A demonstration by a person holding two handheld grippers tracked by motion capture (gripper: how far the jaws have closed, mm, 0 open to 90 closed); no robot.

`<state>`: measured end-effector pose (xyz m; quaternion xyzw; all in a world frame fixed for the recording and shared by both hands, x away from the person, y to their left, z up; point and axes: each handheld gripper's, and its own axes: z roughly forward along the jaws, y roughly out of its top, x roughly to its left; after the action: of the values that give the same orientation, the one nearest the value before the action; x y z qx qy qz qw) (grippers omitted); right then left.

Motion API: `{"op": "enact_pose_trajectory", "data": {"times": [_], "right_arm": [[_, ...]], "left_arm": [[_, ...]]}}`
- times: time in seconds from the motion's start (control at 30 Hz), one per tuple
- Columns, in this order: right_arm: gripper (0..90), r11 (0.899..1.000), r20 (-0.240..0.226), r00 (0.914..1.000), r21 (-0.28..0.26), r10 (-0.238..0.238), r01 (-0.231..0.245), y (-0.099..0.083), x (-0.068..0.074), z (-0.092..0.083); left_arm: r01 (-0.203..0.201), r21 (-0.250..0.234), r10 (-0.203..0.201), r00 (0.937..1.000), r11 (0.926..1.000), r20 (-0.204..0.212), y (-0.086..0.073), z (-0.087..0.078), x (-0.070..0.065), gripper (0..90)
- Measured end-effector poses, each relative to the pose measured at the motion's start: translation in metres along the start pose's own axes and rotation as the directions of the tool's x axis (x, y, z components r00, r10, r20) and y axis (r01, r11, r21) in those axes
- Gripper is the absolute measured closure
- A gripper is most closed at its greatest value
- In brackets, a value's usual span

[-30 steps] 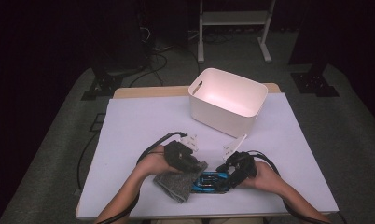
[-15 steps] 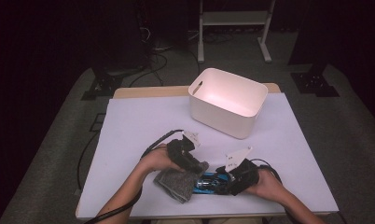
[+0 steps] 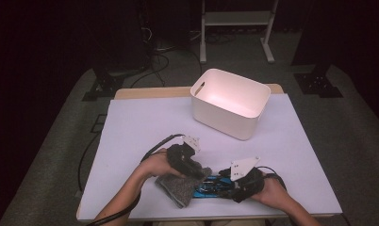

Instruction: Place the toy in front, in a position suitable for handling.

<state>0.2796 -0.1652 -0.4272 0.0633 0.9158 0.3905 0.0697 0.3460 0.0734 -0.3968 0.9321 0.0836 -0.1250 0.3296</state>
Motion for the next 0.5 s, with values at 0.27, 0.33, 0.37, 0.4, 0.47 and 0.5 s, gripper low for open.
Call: {"op": "enact_pose_trajectory", "data": {"times": [0.27,0.33,0.37,0.4,0.47,0.5], "right_arm": [[26.0,0.997,-0.091,0.9946,0.055,0.050,-0.045,0.004,0.001,0.005],[26.6,0.997,-0.108,0.9926,0.060,0.056,-0.050,0.003,0.003,0.008],[29.1,0.997,-0.116,0.9916,0.063,0.056,-0.049,0.003,0.004,0.010],[31.6,0.997,-0.132,0.9898,0.066,0.052,-0.044,0.003,0.005,0.012],[34.7,0.997,-0.147,0.9876,0.067,0.055,-0.045,0.003,0.006,0.015],[40.3,0.997,-0.163,0.9849,0.068,0.057,-0.047,0.003,0.006,0.018]], "left_arm": [[-0.066,-0.029,0.066,0.9975,0.9974,0.025,-0.002,-0.008,-0.025,76.0],[-0.074,-0.030,0.075,0.9969,0.9968,0.024,-0.003,-0.008,-0.029,76.0],[-0.078,-0.034,0.079,0.9965,0.9963,0.028,-0.003,-0.008,-0.030,76.1],[-0.085,-0.036,0.086,0.9959,0.9957,0.026,-0.004,-0.008,-0.032,76.1],[-0.097,-0.044,0.098,0.9948,0.9943,0.028,-0.005,-0.008,-0.034,75.9],[-0.108,-0.056,0.110,0.9935,0.9926,0.030,-0.006,-0.008,-0.034,75.2]]}}
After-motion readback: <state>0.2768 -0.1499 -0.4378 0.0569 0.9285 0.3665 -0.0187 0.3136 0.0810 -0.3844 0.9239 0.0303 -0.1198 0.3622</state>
